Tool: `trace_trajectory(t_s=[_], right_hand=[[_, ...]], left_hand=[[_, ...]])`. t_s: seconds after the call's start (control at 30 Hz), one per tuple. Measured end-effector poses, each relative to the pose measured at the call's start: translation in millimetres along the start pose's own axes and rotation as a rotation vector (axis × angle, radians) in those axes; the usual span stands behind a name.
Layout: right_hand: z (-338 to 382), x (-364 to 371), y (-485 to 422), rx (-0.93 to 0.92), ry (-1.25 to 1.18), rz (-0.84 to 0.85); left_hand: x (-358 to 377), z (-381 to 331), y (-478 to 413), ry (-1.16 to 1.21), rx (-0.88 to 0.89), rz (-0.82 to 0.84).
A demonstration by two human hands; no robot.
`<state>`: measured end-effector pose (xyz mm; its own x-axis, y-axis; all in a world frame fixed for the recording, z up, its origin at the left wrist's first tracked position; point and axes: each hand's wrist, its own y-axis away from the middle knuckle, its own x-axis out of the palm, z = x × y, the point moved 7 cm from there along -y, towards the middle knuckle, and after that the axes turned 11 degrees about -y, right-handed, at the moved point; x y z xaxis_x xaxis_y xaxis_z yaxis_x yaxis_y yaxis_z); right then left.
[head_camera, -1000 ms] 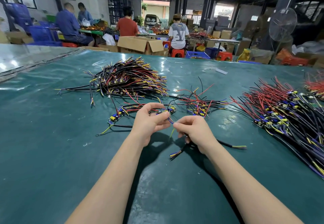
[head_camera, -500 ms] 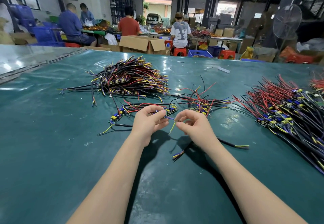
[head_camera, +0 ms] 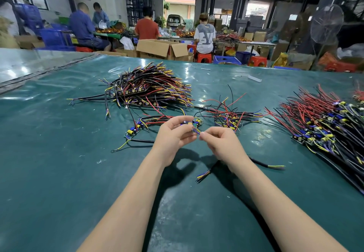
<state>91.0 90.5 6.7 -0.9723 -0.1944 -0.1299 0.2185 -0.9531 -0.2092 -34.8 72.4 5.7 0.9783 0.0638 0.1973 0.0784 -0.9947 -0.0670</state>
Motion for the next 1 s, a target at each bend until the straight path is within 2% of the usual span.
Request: trace_trajectory(t_s=[0.1,0.2,0.4,0.5,0.57,0.7,0.87,1.0], right_hand=[[-6.4,-1.0,4.3,0.132,-0.203,0.038],[-10.0,-1.1,5.3,0.185,-0.237,0.036],[-11.4,-3.4,4.1,0.18,-0.027,-0.054],[-12.6,-3.9,4.9,0.238,0.037,-0.045],[-14.9,-1.2,6.5,0.321,-0.089,-0.02],[-22.7,9.2,10.6,0.538,-0.6,0.041],[-24.8,18.8,15.3,0.635,-0.839,0.096],[-26.3,20.6,20.4,0.741,-0.938,0.087]], left_hand=[[2.5,-1.4,-0.6,0.038,-0.009,0.036],[1.3,-1.7,0.8,-0.031,0.014,0.028],[-0.6,-4.5,2.8,-0.334,0.116,-0.07],[1.8,-8.8,4.0,-0.386,0.182,-0.094],[2.3,-9.3,4.5,-0.395,0.2,-0.107],[1.3,-17.0,6.8,-0.363,0.273,-0.157],[1.6,-32.0,13.5,-0.353,0.445,-0.194],[3.0,-34.2,17.0,-0.485,0.524,-0.234]])
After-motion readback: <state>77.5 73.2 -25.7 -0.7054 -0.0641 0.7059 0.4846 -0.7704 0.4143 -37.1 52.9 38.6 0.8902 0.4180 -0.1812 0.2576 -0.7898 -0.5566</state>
